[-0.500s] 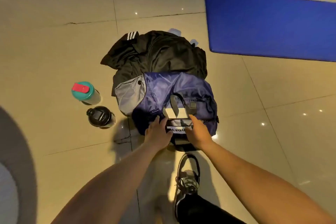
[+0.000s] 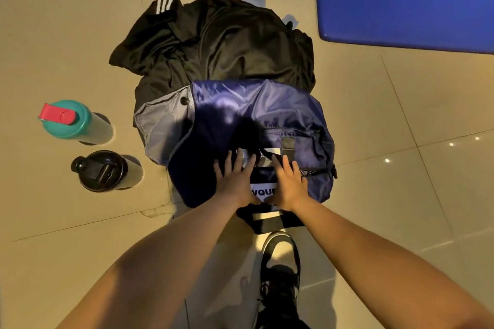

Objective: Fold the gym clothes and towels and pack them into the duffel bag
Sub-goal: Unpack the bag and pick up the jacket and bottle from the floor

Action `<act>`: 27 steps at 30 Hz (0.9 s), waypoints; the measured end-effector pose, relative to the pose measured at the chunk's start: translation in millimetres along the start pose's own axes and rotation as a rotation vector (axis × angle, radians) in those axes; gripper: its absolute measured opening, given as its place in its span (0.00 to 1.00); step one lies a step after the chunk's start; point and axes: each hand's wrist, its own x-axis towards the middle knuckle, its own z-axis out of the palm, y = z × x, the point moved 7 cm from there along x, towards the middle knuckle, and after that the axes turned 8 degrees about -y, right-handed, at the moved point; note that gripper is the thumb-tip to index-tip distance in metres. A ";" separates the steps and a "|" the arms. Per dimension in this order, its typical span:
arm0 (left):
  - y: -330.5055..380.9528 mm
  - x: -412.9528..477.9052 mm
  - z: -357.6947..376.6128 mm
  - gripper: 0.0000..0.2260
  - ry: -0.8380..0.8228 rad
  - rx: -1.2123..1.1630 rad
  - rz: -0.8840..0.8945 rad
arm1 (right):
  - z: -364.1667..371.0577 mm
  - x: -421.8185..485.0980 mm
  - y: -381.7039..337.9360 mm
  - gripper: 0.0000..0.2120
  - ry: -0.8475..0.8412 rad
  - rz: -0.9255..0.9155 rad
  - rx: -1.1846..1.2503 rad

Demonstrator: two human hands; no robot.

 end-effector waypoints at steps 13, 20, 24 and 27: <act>-22.1 22.8 6.7 0.21 0.318 -0.059 -0.067 | 0.1 32.0 0.4 0.24 0.301 0.046 -0.146; -16.1 -26.1 -18.5 0.09 0.367 -0.241 0.027 | -19.0 -15.3 -18.2 0.15 0.352 -0.058 -0.088; -5.0 -89.7 -73.7 0.12 0.470 -0.281 0.088 | -60.4 -72.0 -47.1 0.12 0.442 -0.174 0.080; 4.4 -152.0 -133.1 0.13 0.546 -0.331 0.138 | -103.8 -130.3 -76.2 0.12 0.494 -0.277 0.193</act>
